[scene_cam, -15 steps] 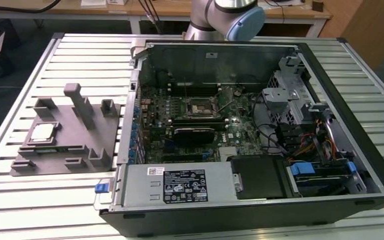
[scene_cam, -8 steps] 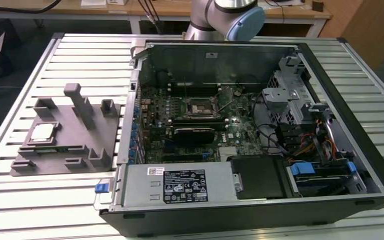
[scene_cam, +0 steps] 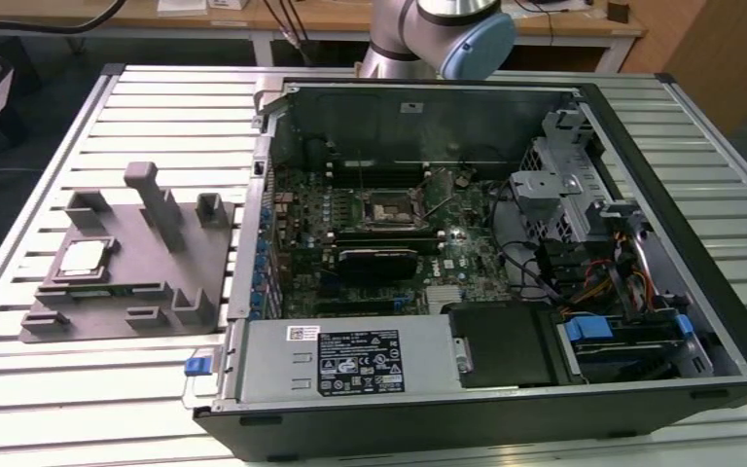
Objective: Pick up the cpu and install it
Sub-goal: 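Pick up the cpu and move it towards the insertion slot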
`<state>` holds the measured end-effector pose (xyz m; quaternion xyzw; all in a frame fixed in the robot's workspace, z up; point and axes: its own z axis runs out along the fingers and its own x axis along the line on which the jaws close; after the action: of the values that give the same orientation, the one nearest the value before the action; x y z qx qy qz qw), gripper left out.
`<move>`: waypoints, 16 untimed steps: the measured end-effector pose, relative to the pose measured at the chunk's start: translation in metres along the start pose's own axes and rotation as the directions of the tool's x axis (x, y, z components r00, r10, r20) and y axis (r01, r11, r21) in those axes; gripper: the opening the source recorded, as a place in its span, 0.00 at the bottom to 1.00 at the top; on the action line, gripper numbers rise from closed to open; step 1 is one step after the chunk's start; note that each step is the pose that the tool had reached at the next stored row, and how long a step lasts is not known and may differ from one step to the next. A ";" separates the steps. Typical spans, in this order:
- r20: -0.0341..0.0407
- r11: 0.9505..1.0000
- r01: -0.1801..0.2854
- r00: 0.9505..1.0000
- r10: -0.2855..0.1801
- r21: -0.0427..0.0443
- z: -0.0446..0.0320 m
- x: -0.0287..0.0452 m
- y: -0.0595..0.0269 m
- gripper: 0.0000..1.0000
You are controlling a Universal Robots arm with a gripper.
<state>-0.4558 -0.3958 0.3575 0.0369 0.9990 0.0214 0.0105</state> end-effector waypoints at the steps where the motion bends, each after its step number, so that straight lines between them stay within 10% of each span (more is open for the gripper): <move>1: 0.000 1.000 0.002 1.000 -0.002 0.000 0.0014 0.0001 -0.0001 0.11; 16: -0.002 0.999 0.035 0.999 -0.035 -0.001 0.0143 0.0004 -0.0022 0.18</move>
<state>-0.4561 -0.3974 0.3431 0.0196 0.9995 0.0215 0.0099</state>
